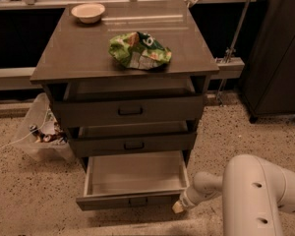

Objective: Close bottom drawer

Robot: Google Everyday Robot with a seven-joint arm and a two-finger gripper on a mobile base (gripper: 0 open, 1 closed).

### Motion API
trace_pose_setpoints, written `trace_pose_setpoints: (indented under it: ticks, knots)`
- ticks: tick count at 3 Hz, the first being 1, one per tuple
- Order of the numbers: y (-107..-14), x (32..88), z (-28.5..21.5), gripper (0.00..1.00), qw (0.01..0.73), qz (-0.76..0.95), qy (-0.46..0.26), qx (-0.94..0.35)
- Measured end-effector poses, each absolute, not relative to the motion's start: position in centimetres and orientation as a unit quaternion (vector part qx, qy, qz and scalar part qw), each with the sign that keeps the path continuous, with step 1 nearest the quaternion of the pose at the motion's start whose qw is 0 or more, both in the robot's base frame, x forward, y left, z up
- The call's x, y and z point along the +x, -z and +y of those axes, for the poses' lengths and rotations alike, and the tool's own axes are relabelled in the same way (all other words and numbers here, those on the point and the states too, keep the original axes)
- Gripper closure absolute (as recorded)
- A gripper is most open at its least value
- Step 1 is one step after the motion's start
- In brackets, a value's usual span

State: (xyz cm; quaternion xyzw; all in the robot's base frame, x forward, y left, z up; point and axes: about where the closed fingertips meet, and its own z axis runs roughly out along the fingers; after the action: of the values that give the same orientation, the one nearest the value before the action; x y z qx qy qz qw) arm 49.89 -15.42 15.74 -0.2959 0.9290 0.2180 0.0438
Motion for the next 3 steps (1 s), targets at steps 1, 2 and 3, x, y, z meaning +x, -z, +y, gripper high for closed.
trace_pose_setpoints:
  ticks: [1, 2, 3]
  knots:
    - [-16.8, 53.1, -15.1, 1.00, 0.079, 0.932, -0.205, -0.289]
    - [-17.1, 54.0, -15.1, 1.00, 0.088, 0.932, -0.202, -0.286]
    - [-17.7, 55.8, -15.2, 1.00, 0.107, 0.934, -0.195, -0.280]
